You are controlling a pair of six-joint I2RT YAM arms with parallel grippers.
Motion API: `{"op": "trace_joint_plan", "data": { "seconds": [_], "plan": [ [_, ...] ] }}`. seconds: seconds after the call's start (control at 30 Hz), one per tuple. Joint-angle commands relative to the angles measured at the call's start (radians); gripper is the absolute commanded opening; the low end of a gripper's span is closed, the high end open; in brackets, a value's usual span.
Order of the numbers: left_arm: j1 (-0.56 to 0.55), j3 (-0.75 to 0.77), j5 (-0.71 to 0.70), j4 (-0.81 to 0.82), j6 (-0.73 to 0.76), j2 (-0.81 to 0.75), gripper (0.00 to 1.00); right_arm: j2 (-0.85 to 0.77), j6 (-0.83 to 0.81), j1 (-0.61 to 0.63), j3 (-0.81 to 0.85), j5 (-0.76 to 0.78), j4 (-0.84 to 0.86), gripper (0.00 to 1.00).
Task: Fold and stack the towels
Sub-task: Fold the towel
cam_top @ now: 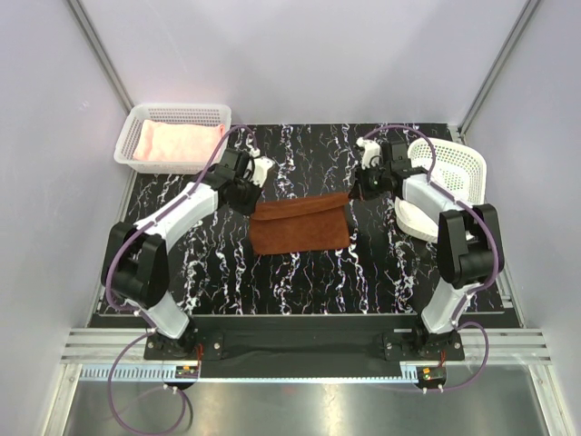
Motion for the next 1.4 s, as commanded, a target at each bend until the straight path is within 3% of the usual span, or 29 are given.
{"op": "trace_joint_plan", "data": {
  "seconds": [0.0,0.53,1.07,1.37],
  "plan": [
    [-0.008,-0.031,-0.051,0.007,-0.017,-0.068,0.00,-0.076,0.057,0.012,-0.058,0.020,0.072,0.00],
    [-0.026,-0.134,-0.012,-0.022,-0.072,-0.126,0.00,-0.199,0.188,0.042,-0.260,0.050,0.109,0.00],
    [-0.044,-0.209,0.073,-0.028,-0.109,-0.177,0.00,-0.224,0.243,0.074,-0.319,0.112,0.069,0.00],
    [-0.069,-0.245,0.036,-0.034,-0.129,-0.189,0.00,-0.235,0.274,0.082,-0.349,0.124,0.060,0.00]
  ]
}}
